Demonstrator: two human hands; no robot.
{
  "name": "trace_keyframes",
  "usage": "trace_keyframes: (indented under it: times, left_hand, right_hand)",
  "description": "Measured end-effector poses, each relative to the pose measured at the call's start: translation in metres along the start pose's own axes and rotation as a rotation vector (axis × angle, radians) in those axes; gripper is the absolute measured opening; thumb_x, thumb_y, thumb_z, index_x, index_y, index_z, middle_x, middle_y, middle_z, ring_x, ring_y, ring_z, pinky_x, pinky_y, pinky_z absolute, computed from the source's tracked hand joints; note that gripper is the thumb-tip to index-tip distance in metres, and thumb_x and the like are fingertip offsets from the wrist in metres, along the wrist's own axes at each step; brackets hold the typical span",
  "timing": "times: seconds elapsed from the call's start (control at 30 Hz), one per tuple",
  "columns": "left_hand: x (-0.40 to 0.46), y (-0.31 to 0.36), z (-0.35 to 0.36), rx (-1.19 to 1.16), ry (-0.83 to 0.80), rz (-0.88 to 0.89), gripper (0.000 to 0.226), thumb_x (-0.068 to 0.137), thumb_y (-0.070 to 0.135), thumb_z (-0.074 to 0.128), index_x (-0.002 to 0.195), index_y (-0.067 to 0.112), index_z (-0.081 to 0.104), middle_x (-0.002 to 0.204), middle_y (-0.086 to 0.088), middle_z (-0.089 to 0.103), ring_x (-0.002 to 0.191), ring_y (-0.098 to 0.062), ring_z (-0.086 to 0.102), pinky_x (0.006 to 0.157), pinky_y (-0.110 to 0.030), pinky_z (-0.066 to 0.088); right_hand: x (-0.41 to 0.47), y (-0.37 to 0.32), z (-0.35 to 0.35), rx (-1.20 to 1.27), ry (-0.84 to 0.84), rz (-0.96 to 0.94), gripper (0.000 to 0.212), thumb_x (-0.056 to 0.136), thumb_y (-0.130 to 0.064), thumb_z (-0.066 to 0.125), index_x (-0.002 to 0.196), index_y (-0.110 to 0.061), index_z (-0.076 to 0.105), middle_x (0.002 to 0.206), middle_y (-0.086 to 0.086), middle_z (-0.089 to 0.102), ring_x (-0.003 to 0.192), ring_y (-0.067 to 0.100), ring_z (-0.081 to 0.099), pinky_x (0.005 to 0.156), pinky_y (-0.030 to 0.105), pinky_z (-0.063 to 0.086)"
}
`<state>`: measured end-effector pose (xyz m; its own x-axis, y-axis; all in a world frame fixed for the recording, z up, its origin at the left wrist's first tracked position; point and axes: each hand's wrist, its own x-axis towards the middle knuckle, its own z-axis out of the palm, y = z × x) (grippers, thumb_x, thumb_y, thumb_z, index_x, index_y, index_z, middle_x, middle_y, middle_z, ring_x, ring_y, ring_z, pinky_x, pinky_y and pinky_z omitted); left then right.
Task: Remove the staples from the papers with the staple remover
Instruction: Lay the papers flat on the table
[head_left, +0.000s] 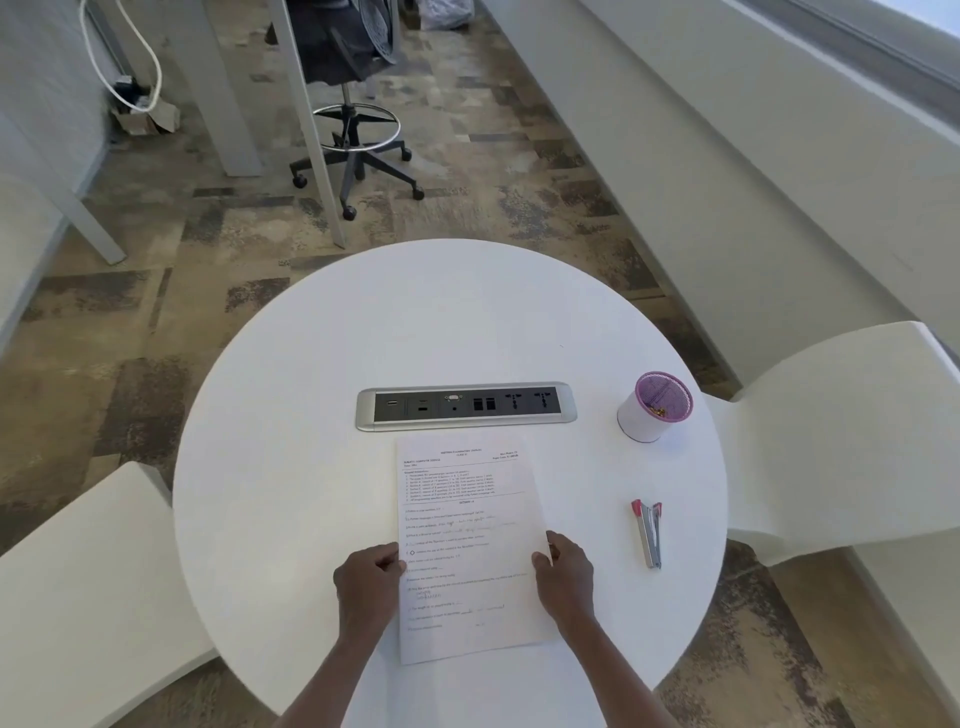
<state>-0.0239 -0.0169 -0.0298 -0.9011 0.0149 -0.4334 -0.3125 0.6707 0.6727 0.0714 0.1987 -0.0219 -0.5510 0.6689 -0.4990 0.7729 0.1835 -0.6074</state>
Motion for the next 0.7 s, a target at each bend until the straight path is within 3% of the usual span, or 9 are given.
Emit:
trace_keyframes:
  times: [0.07, 0.13, 0.17, 0.27, 0.33, 0.43, 0.6, 0.7]
  left_hand:
    - [0.001, 0.001, 0.002, 0.017, -0.002, 0.011, 0.027, 0.082, -0.002, 0.069, 0.070, 0.001, 0.045, 0.062, 0.003, 0.054, 0.065, -0.020, 0.046, 0.063, -0.023, 0.036]
    - [0.001, 0.003, 0.004, 0.015, 0.002, 0.015, 0.027, 0.083, -0.003, 0.068, 0.071, 0.003, 0.045, 0.064, 0.005, 0.053, 0.067, -0.019, 0.045, 0.062, -0.017, 0.035]
    - [0.002, 0.003, 0.005, 0.011, 0.002, 0.014, 0.022, 0.083, -0.002, 0.068, 0.071, 0.002, 0.050, 0.064, 0.006, 0.054, 0.068, -0.019, 0.047, 0.063, -0.012, 0.033]
    - [0.001, 0.004, 0.006, 0.012, -0.008, 0.032, 0.028, 0.083, -0.001, 0.067, 0.063, 0.012, 0.052, 0.061, 0.007, 0.053, 0.065, -0.019, 0.045, 0.062, -0.011, 0.033]
    - [-0.001, 0.007, 0.006, 0.033, -0.007, 0.060, 0.042, 0.082, 0.001, 0.068, 0.056, 0.022, 0.043, 0.054, 0.009, 0.043, 0.058, -0.018, 0.036, 0.057, -0.019, 0.032]
    - [-0.003, 0.009, 0.005, 0.077, -0.003, 0.102, 0.047, 0.080, 0.003, 0.069, 0.058, 0.020, 0.030, 0.052, 0.006, 0.030, 0.056, -0.020, 0.026, 0.055, -0.026, 0.029]
    - [-0.004, 0.010, 0.004, 0.071, 0.003, 0.096, 0.050, 0.080, 0.004, 0.069, 0.055, 0.020, 0.029, 0.049, 0.008, 0.030, 0.053, -0.017, 0.028, 0.054, -0.026, 0.029]
    - [-0.003, 0.011, 0.003, 0.072, 0.002, 0.110, 0.048, 0.081, 0.006, 0.069, 0.057, 0.019, 0.030, 0.051, 0.006, 0.031, 0.053, -0.016, 0.027, 0.054, -0.025, 0.029]
  right_hand:
    - [0.003, -0.001, -0.001, -0.014, -0.011, -0.002, 0.029, 0.093, -0.006, 0.059, 0.122, -0.001, 0.062, 0.111, 0.015, 0.060, 0.106, 0.028, 0.055, 0.093, 0.029, 0.041]
    - [0.005, -0.001, -0.002, -0.052, -0.031, -0.026, 0.007, 0.092, -0.008, 0.058, 0.097, -0.012, 0.054, 0.097, 0.009, 0.048, 0.094, 0.020, 0.044, 0.082, 0.028, 0.036]
    - [0.006, 0.000, -0.001, -0.075, -0.036, -0.035, 0.012, 0.092, -0.009, 0.059, 0.095, -0.014, 0.048, 0.097, 0.007, 0.045, 0.093, 0.020, 0.042, 0.083, 0.031, 0.038]
    - [0.010, 0.002, -0.002, -0.111, -0.053, -0.037, 0.011, 0.093, -0.011, 0.059, 0.101, -0.005, 0.056, 0.101, 0.007, 0.044, 0.104, 0.028, 0.051, 0.098, 0.037, 0.043]
    - [0.012, 0.001, -0.002, -0.123, -0.083, -0.029, 0.033, 0.093, -0.014, 0.059, 0.121, 0.004, 0.057, 0.109, 0.011, 0.050, 0.119, 0.032, 0.051, 0.104, 0.038, 0.040]
    - [0.010, -0.003, -0.002, -0.110, -0.099, -0.039, 0.056, 0.094, -0.015, 0.060, 0.145, -0.003, 0.042, 0.136, 0.017, 0.050, 0.134, 0.031, 0.043, 0.114, 0.038, 0.035]
    - [0.007, -0.006, 0.000, -0.161, -0.119, -0.045, 0.060, 0.095, -0.017, 0.057, 0.149, -0.005, 0.035, 0.142, 0.015, 0.041, 0.138, 0.032, 0.035, 0.114, 0.037, 0.029]
    - [0.009, -0.008, 0.000, -0.220, -0.122, -0.058, 0.053, 0.094, -0.018, 0.055, 0.143, -0.003, 0.040, 0.137, 0.015, 0.041, 0.133, 0.035, 0.037, 0.111, 0.039, 0.032]
